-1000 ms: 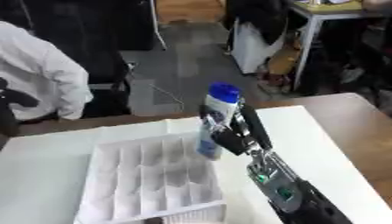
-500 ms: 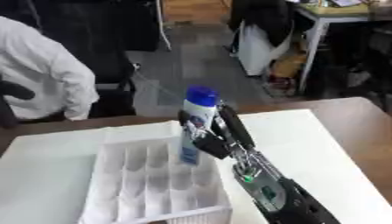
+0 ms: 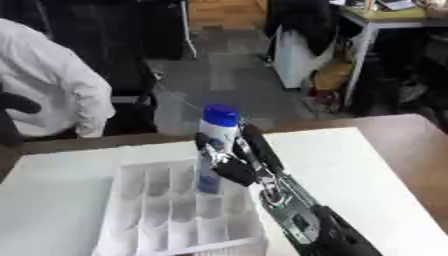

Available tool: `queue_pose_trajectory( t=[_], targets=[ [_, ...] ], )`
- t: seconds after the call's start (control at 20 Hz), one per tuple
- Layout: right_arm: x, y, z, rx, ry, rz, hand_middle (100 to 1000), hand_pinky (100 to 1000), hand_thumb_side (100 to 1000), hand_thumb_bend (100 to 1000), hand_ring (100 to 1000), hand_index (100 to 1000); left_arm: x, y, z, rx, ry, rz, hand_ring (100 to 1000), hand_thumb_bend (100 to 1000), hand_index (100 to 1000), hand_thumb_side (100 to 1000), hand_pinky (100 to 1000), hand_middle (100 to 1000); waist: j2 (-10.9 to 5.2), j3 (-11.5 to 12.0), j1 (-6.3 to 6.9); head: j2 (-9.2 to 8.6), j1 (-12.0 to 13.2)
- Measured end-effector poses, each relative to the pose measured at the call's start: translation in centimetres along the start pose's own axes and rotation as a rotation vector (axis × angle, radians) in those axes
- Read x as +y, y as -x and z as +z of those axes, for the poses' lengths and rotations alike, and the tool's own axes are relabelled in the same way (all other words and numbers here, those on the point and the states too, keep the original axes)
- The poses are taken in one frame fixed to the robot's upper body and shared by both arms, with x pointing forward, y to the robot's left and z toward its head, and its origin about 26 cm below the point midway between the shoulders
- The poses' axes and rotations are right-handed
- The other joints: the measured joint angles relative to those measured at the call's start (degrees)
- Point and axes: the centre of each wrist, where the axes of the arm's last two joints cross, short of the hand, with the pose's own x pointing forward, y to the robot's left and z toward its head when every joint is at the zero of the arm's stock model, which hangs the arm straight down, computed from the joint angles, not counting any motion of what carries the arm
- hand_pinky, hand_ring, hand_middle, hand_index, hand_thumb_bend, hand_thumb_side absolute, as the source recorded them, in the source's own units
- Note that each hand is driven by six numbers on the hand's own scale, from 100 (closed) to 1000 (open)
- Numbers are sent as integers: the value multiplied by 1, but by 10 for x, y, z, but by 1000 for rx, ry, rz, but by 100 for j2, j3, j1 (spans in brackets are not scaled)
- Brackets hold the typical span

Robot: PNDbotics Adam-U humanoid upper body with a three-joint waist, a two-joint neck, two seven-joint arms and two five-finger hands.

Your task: Pick up objects on the table and place them in the box.

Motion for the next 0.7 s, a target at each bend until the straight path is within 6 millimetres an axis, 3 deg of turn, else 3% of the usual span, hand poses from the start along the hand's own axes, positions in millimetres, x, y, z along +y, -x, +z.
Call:
queue_pose_trajectory(
  t=[0.05, 0.1, 0.15, 0.2, 0.25, 0.3, 0.35, 0.4, 0.45, 0.7],
  targets=[
    [1, 0, 0, -5, -3, -5, 100, 100, 901, 153, 255, 338, 0, 0, 0, 2, 0, -1, 346, 456, 694, 869, 601, 616, 0, -2, 0, 0, 0],
    [2, 0, 0, -12, -2, -13, 100, 100, 906, 136, 235, 333, 0, 0, 0, 4, 0, -2, 346, 456, 694, 869, 601, 616, 0, -5, 0, 0, 0],
    [3, 1, 0, -16, 2, -25, 117, 100, 977, 262, 468, 499, 0, 0, 0, 5, 0, -3, 346, 456, 694, 869, 601, 616, 0, -7, 0, 0, 0],
    [3, 1, 0, -23, 5, -36, 198, 121, 1000, 323, 526, 572, 0, 0, 0, 6, 0, -4, 346, 456, 694, 869, 601, 616, 0, -8, 1, 0, 0],
    [3, 2, 1, -29, 7, -45, 432, 518, 1000, 574, 752, 817, 0, 0, 0, 6, 0, -5, 346, 457, 694, 869, 601, 616, 0, -13, 1, 0, 0],
    [4, 2, 1, -36, 3, -50, 460, 564, 1000, 601, 779, 852, 0, 0, 0, 6, 0, -5, 346, 457, 694, 869, 601, 616, 0, -15, 1, 0, 0],
    [4, 3, 1, -41, -4, -51, 530, 689, 1000, 644, 870, 933, 0, 0, 0, 6, 0, -5, 346, 457, 694, 869, 600, 616, 0, -16, 1, 0, 0],
    [5, 4, 2, -45, -11, -50, 503, 644, 1000, 633, 831, 910, 0, 0, 0, 7, 0, -5, 346, 456, 694, 870, 600, 616, 0, -17, 1, 0, 1],
    [5, 5, 2, -48, -16, -49, 576, 738, 1000, 654, 913, 976, 0, 0, 0, 7, 0, -5, 346, 457, 693, 870, 600, 616, 0, -17, 2, 0, 1],
    [5, 8, 3, -46, -11, -27, 601, 767, 1000, 692, 931, 1000, 0, 0, 0, 7, -1, -5, 347, 458, 693, 870, 600, 616, 0, -25, 2, -1, 4]
  ],
)
